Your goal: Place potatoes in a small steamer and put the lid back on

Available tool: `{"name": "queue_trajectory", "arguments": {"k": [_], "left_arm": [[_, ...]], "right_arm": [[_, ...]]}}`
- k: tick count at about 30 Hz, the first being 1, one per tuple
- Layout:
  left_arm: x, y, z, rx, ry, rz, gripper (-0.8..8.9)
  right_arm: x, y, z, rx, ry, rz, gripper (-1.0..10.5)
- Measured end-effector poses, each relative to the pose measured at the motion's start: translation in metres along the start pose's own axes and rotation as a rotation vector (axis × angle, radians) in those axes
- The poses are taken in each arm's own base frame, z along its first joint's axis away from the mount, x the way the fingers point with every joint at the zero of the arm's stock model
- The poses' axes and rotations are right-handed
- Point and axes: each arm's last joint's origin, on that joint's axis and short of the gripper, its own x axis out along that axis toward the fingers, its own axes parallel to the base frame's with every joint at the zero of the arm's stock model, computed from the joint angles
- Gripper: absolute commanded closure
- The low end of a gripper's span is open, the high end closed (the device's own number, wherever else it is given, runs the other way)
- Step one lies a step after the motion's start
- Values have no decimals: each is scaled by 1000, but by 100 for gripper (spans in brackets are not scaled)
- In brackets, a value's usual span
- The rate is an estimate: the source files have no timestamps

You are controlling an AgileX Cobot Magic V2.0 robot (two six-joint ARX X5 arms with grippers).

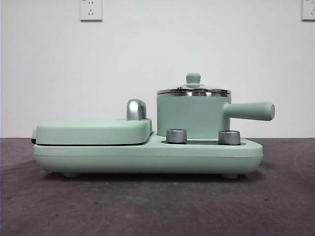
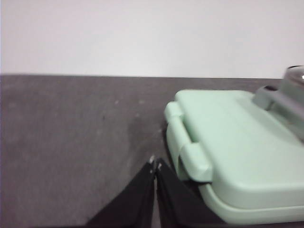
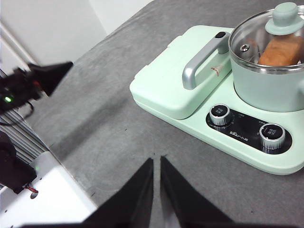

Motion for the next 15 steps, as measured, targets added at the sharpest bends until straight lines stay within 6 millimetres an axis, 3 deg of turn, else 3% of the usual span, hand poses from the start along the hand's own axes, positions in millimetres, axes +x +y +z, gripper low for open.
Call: {"name": "queue_trajectory", "arguments": {"k": [6,15], "left_arm": [[5,4,-32,-34,49,14,807],[5,5,-33,22,66,36,807]], "right_arm": [[0,0,0,0,0,0,925],[0,0,0,0,-1,0,925]]}}
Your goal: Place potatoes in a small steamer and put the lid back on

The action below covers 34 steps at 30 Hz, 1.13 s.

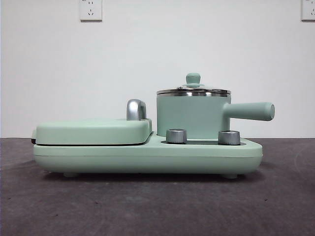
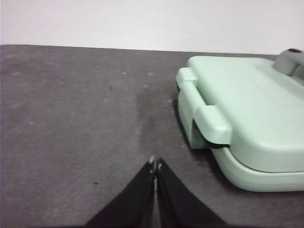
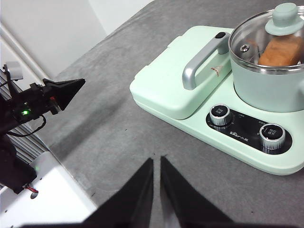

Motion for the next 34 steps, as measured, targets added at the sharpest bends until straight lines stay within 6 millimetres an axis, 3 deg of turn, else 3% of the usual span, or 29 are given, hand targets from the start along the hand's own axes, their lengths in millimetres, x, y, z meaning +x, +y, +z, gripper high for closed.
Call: {"name": "queue_trajectory", "arguments": {"k": [28,34], "left_arm": [[0,0,0,21,0,9,807],[0,0,0,21,0,10,807]], "right_arm": [[0,0,1,0,-9,0,925],[-8,-15,-2,39,-150,-109,925]]}}
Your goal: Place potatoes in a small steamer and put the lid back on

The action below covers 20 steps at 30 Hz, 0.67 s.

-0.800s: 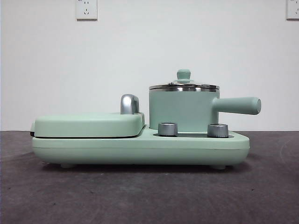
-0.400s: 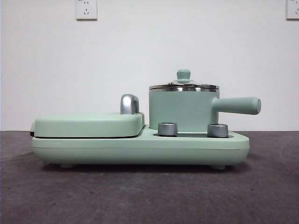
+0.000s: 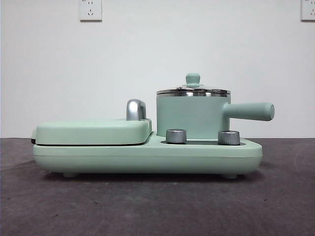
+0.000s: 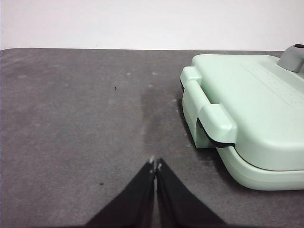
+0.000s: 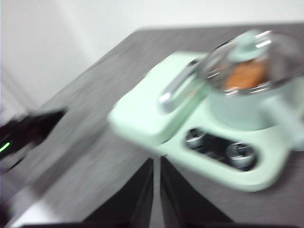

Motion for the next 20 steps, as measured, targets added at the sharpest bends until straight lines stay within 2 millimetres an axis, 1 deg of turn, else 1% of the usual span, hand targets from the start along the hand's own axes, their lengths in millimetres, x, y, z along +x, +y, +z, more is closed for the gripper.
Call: {"name": "queue_trajectory", "arguments": {"k": [2,4,8,11,13,16,20], "left_arm": [[0,0,0,0,1,0,807],[0,0,0,0,0,0,807],[0,0,0,0,0,0,807],[0,0,0,0,0,0,807],[0,0,0,0,1,0,807],[0,0,0,0,0,0,807],[0,0,0,0,1,0,807]], "right_arm": [[0,-10,-7,17,-50,-72,925],[1,-23,-19,38,-87,-164,925],[3,-49,-50,30,-152,-411,925],[6,-67,-74,-11,-158,-571,925],[11,-77,-89,-43,-159,-628,925],[19,-89,-107,-100,-179,-657,925],[24,-95,-113,-165,-220,-658,925]]}}
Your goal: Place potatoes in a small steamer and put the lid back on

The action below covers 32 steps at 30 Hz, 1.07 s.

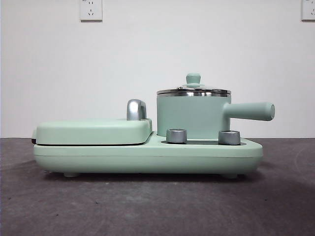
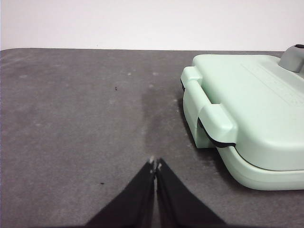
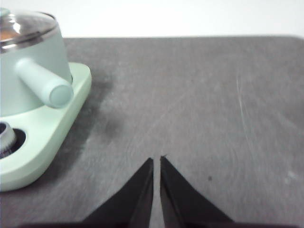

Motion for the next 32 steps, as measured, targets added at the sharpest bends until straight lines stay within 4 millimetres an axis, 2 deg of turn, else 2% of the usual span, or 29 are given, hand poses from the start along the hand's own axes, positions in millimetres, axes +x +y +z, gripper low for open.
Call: {"name": "queue_trajectory", "arguments": {"k": [15,32], "left_arm": [[0,0,0,0,0,2,807],[0,0,0,0,0,2,807]], "right_arm": [[10,-4,-16,-75,-30,-33,925],[10,-4,-15,-74,-35,0,925]]}}
